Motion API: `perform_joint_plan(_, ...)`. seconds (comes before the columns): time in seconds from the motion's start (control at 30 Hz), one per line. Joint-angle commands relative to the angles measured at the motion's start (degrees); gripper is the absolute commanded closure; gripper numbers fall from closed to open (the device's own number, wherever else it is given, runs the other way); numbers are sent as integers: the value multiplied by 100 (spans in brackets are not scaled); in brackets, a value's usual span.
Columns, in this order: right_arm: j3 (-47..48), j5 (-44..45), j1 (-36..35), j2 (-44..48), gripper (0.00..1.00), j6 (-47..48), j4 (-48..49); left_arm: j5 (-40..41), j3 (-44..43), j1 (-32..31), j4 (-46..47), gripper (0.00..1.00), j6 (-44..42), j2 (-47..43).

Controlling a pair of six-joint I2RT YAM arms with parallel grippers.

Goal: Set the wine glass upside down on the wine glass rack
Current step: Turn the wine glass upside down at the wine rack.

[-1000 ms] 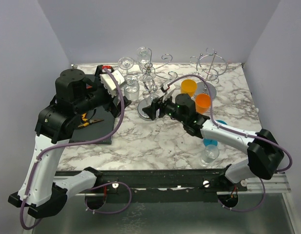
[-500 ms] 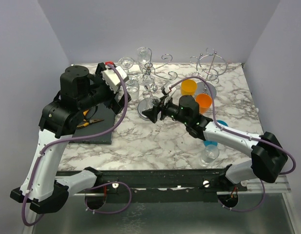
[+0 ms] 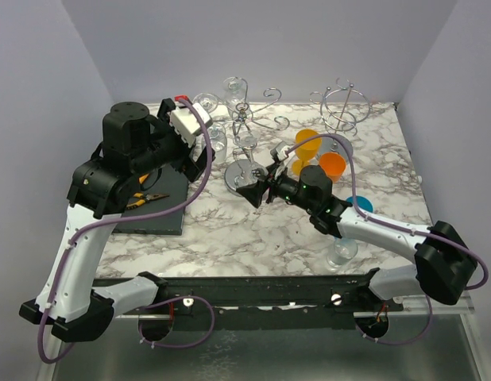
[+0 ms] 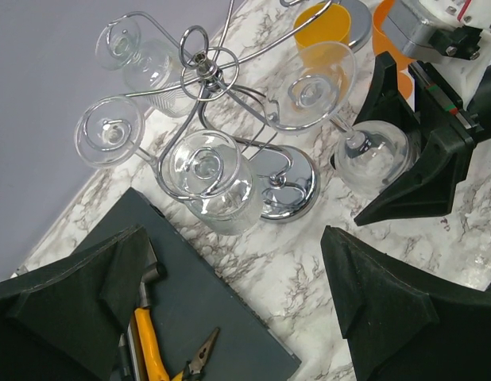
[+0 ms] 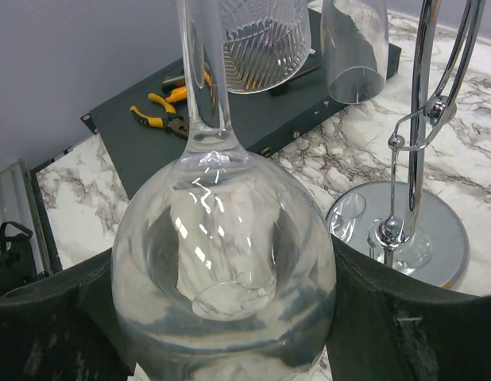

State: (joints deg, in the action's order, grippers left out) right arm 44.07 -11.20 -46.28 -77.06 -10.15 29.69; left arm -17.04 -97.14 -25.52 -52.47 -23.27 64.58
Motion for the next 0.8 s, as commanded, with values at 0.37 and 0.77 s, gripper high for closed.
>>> perform_joint_plan(0.37,-51,163,-12,-121,10,-339,31,656,-890,-6,77,1,463,583)
perform_joint_plan(0.77,1092,804,119,1241,9,-813,-2918,938,-1666,-6,66,8,658,1561)
